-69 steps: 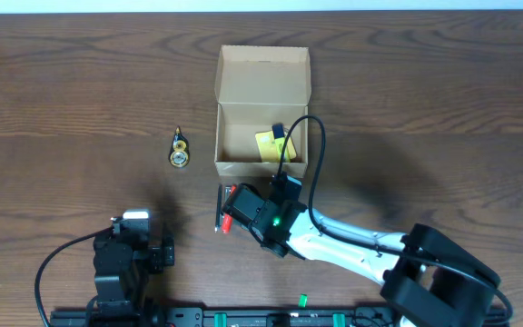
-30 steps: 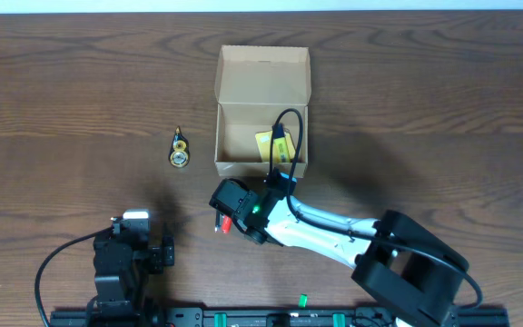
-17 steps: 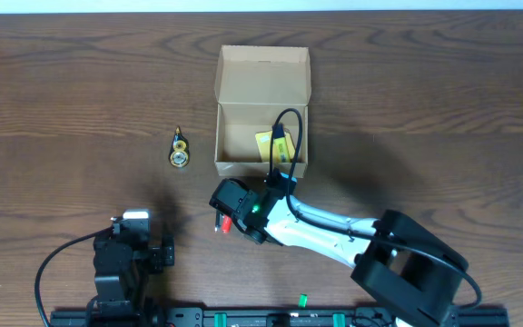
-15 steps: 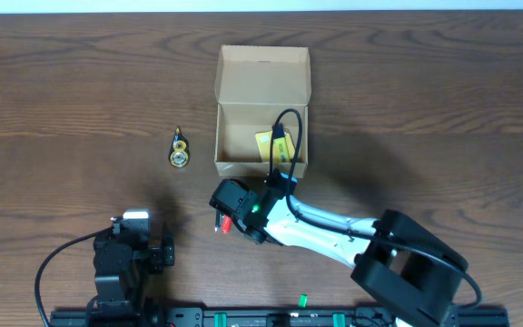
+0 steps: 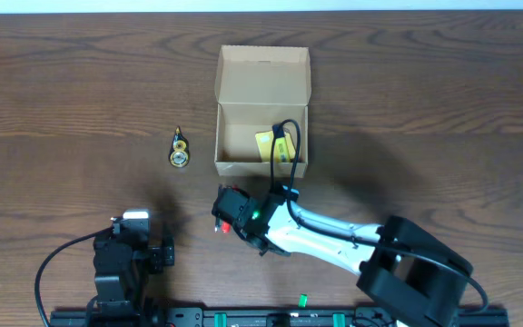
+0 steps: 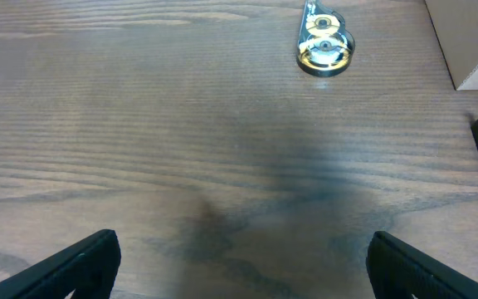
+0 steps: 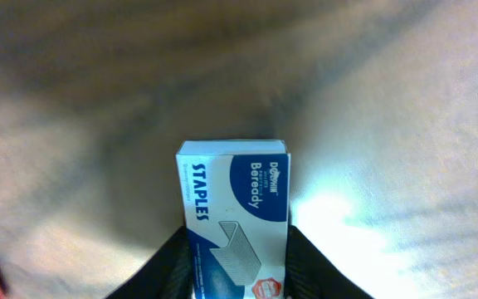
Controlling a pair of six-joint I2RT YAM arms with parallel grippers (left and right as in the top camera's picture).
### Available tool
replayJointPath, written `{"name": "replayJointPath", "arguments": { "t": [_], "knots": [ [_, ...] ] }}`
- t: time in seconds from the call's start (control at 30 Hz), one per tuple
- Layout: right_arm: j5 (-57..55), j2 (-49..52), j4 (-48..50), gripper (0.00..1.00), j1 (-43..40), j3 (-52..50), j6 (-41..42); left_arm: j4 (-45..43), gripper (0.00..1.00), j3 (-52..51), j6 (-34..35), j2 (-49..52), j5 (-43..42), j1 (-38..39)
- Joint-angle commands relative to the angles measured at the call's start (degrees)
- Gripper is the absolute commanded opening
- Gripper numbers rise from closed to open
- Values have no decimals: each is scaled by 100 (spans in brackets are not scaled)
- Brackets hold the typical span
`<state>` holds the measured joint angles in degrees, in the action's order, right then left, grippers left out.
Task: Pack container
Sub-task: 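Lower the right gripper and grasp the staples box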
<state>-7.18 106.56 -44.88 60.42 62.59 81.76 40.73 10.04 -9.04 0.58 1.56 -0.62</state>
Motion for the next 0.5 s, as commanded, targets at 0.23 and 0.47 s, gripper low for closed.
{"name": "replayJointPath", "arguments": {
  "t": [0.23, 0.47],
  "knots": [
    [-55, -151, -59, 13, 181, -140, -37, 37, 96, -87, -39, -37, 31, -13],
    [-55, -219, -201, 12, 181, -118, -42, 37, 96, -87, -39, -37, 31, -13]
  ]
}}
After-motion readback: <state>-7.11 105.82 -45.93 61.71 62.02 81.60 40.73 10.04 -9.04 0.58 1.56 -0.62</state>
